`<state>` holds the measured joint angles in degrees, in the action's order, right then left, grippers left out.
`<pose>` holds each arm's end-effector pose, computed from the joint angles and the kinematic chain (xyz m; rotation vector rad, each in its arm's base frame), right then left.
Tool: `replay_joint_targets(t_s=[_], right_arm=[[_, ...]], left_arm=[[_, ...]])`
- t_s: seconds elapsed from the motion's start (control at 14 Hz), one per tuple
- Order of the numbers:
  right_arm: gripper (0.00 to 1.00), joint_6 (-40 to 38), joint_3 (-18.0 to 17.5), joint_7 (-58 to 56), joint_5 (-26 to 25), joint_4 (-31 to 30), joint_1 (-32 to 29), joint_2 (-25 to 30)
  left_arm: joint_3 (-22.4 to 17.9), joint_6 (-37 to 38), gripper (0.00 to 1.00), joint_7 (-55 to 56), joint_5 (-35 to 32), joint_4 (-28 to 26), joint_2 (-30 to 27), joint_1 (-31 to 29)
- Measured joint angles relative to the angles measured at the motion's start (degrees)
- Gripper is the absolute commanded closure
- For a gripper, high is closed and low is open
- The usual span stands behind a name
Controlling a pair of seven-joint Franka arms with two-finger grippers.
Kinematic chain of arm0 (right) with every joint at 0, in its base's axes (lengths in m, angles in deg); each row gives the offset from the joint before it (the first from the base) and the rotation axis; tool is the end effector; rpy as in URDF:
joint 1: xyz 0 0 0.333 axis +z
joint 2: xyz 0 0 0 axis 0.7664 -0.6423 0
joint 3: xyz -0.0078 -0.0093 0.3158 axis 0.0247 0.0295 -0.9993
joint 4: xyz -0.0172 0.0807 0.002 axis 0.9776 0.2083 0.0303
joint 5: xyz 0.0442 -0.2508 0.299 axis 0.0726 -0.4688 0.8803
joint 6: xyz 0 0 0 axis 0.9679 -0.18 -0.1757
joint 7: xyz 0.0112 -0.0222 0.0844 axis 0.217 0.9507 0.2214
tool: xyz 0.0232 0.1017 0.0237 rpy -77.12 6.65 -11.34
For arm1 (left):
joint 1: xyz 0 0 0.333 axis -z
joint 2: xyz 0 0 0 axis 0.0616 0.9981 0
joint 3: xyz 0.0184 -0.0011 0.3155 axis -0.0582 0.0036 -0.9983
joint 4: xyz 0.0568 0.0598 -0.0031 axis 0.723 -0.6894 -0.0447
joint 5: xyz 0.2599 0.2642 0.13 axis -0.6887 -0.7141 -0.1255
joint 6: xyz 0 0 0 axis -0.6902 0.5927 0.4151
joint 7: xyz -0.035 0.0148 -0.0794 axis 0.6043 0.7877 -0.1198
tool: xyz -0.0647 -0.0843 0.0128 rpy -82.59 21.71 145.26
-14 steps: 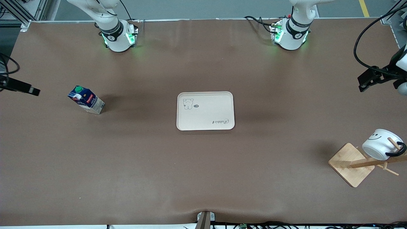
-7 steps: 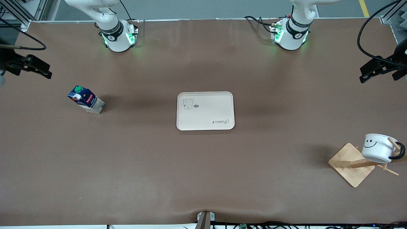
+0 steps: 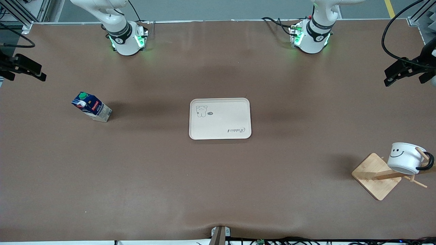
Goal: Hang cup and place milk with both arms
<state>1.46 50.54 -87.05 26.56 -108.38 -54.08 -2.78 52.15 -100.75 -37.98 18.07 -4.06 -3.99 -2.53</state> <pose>0.5341 -0.0216 0.6700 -3.1169 0.0479 0.1128 0.5422 -0.0224 0.6670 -3.0709 -0.0697 -0.0406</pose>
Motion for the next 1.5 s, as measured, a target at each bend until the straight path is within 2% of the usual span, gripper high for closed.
replay_joint_targets(t_s=[1.5], right_arm=[[0.00,0.1,-0.2,-0.7,0.0,-0.2,0.1,0.1]], left_arm=[[-0.4,0.0,0.00,-0.1,0.0,-0.9,-0.4,-0.6]])
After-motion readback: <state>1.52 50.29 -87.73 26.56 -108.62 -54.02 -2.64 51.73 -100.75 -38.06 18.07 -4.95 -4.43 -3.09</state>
